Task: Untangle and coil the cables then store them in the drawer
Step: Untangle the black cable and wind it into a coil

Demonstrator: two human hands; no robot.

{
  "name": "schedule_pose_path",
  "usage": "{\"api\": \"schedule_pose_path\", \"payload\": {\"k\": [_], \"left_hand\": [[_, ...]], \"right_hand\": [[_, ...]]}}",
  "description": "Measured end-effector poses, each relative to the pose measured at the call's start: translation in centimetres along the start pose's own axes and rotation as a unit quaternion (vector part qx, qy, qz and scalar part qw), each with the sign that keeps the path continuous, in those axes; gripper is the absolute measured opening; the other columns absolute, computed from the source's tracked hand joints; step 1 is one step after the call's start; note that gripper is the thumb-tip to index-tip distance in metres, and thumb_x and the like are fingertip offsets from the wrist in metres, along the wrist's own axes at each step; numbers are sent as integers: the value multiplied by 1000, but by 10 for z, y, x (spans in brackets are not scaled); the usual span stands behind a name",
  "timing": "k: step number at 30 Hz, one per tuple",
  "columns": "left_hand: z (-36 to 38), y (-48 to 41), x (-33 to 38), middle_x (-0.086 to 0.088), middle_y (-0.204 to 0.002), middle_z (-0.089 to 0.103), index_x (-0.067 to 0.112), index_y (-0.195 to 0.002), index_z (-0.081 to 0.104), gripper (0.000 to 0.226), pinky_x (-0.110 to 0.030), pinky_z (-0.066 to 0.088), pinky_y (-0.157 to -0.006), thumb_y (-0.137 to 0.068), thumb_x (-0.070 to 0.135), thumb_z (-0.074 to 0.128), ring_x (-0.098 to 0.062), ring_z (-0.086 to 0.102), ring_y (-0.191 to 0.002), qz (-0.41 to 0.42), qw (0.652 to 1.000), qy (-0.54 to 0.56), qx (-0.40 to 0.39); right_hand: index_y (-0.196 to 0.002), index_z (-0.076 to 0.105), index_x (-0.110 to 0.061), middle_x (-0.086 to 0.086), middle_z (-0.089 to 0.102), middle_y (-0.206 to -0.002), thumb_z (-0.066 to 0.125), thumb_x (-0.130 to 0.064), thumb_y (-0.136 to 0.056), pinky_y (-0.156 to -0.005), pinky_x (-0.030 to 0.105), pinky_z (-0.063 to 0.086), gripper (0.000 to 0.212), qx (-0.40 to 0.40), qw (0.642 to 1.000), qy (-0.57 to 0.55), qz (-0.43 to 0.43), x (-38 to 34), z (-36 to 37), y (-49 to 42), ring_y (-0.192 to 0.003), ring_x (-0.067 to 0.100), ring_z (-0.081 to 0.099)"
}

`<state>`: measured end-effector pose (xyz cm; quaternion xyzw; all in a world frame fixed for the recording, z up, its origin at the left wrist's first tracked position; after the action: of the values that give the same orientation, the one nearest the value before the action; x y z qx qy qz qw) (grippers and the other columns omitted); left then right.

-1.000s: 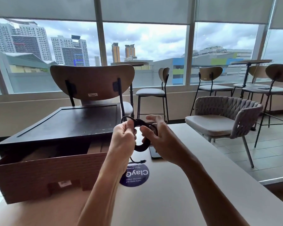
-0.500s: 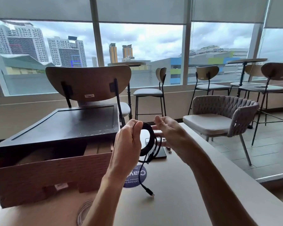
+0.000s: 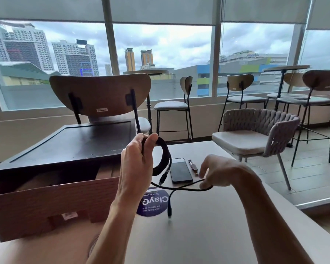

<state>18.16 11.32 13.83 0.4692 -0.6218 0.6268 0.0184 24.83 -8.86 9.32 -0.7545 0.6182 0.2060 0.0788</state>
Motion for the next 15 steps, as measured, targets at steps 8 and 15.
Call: {"api": "schedule_pose_path", "payload": {"k": [8,15], "left_hand": [[-1,-3,-4,10,-53,45,23,-69,48,47,-33,39,-48,-94,62,41,-12,41,-51,-4,999,24,-41],[9,1,-13,14,-51,37,37,-70,55,37,-39,38,-47,-98,57,44,-8,33,-51,-36,992,95,-70]], "right_hand": [[-89,70,6,21,69,-78,61,3,-93,-43,16,46,11,150,926,-340,-62,3,-32,2,-48,11,56],[-89,73,-3,9,72,-72,61,-2,-94,-45,18,44,13,281,863,-409,-94,14,-60,14,-46,6,59]]}}
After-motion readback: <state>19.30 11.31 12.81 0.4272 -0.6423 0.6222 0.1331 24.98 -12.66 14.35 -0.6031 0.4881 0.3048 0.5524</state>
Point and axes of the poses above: each hand's wrist, its own y-axis away from the middle knuckle, its own z-axis out of the palm, x = y × z, the point moved 6 cm from there along -y, towards the middle knuckle
